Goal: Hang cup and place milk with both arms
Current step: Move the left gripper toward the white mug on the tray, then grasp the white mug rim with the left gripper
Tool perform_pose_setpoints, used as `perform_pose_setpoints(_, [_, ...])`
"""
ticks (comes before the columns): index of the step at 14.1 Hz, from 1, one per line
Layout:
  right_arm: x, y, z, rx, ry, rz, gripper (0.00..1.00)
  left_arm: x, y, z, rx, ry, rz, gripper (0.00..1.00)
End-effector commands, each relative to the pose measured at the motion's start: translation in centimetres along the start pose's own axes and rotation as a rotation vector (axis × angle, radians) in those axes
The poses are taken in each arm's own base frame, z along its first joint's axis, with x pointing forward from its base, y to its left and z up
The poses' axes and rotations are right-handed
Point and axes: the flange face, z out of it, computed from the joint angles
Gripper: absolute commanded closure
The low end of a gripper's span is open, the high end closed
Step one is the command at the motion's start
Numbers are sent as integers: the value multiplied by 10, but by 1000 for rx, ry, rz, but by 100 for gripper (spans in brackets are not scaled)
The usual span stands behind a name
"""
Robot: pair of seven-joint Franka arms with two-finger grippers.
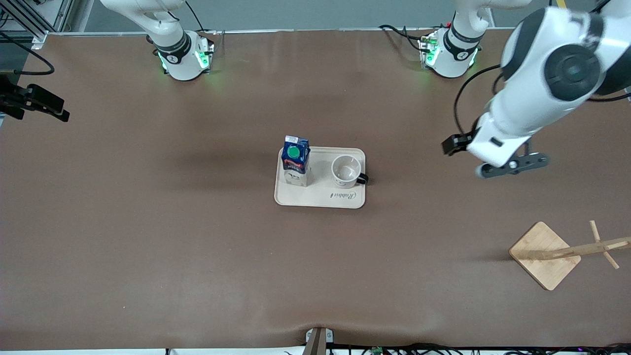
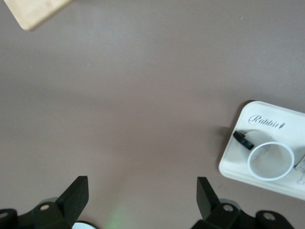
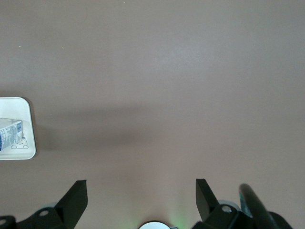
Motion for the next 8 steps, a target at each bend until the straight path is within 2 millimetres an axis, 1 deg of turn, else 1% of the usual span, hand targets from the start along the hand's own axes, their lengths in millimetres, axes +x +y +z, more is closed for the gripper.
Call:
perform_pose_setpoints(1, [-4, 2, -5, 23, 11, 3, 0, -18, 27, 34, -16, 25, -128, 0])
perform_pose_setpoints(6, [-1, 0, -8, 24, 18, 1, 0, -59, 106, 101, -27, 33, -353, 0])
perform_pose_setpoints(8, [-1, 0, -8, 24, 20, 0, 0, -73, 133, 126, -33, 32, -421, 1])
